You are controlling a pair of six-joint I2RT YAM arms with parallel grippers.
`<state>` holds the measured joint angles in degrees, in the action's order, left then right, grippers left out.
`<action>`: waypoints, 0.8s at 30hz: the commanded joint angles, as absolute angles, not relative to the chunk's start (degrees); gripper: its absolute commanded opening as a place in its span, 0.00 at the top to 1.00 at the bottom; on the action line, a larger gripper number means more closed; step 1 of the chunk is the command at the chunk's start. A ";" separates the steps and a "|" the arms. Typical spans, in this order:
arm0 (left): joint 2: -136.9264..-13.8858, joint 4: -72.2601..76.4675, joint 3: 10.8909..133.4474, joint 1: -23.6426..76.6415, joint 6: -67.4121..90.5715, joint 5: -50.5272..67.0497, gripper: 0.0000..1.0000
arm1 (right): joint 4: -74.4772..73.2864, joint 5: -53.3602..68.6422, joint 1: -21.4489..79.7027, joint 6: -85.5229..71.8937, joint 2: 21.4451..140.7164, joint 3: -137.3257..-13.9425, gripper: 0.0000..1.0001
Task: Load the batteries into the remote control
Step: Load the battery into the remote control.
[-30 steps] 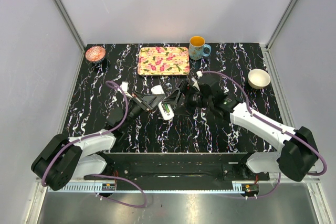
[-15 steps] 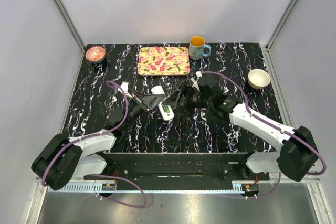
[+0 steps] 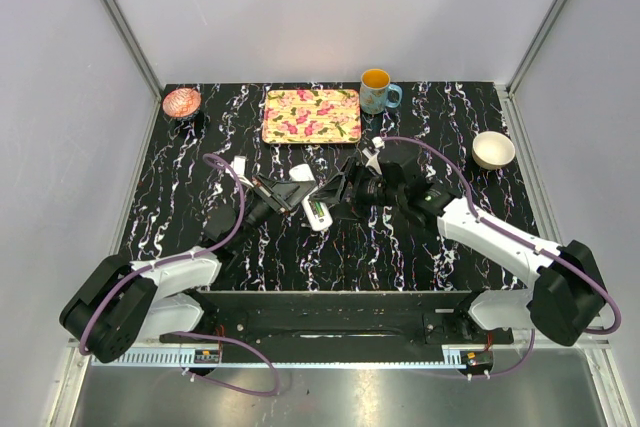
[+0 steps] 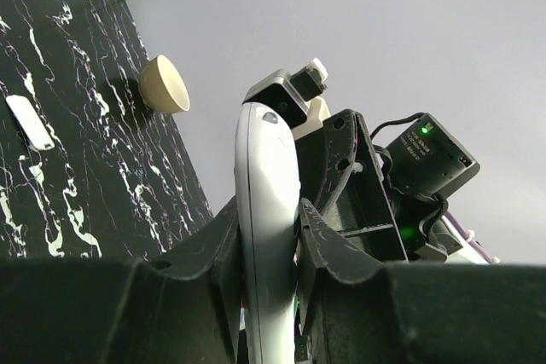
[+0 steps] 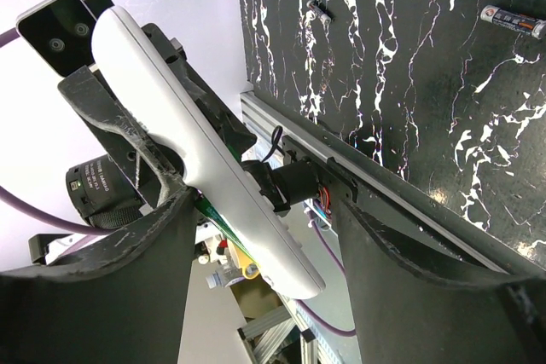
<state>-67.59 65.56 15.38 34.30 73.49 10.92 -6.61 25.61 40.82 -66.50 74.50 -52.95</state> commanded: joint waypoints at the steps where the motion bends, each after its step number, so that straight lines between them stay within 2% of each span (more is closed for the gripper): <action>1: -65.83 71.81 17.23 34.10 74.00 9.40 1.00 | -8.79 27.25 40.52 -65.13 73.13 -51.07 0.33; 24: -63.90 70.05 18.63 34.10 72.86 7.74 1.00 | -7.30 29.27 40.52 -65.48 72.33 -47.90 0.33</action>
